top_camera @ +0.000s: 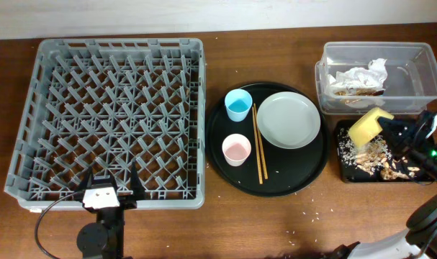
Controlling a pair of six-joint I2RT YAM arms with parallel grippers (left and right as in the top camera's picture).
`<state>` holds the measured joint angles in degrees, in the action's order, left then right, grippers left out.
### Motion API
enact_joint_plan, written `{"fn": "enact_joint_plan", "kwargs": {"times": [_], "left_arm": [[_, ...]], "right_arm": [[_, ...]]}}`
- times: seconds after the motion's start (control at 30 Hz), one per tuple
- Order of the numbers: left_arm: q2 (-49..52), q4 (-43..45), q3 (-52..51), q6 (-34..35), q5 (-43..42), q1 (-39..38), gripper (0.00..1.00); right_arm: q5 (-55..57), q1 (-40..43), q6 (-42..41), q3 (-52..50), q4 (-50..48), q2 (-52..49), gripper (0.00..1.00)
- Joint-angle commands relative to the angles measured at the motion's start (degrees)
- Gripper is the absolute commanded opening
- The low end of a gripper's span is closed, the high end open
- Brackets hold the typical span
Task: Sort waste into correct bins and load items into the dishwasher rack
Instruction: 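Tip the yellow bowl over the black tray to dump food scraps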
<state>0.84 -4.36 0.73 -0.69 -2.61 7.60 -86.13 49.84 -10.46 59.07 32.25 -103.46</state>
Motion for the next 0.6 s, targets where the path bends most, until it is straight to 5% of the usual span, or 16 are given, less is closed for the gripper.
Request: {"fn": "enact_joint_plan", "kwargs": {"times": [0.0,0.33,0.57], "left_arm": [[-0.44,-0.22,-0.22,-1.11,0.02,0.31,0.99],[-0.44,-0.24,-0.22,-1.11,0.02,0.31,0.99],[-0.44,-0.24,-0.22,-1.11,0.02,0.31,0.99]], "right_arm": [[-2.8,0.17,-10.84,-0.02,-0.15,0.11,0.04],[-2.82,1.03,-13.38,0.13,-1.97,0.68,0.04],[-1.42,1.18,-11.04,0.13,-5.09,11.47,0.04]]}}
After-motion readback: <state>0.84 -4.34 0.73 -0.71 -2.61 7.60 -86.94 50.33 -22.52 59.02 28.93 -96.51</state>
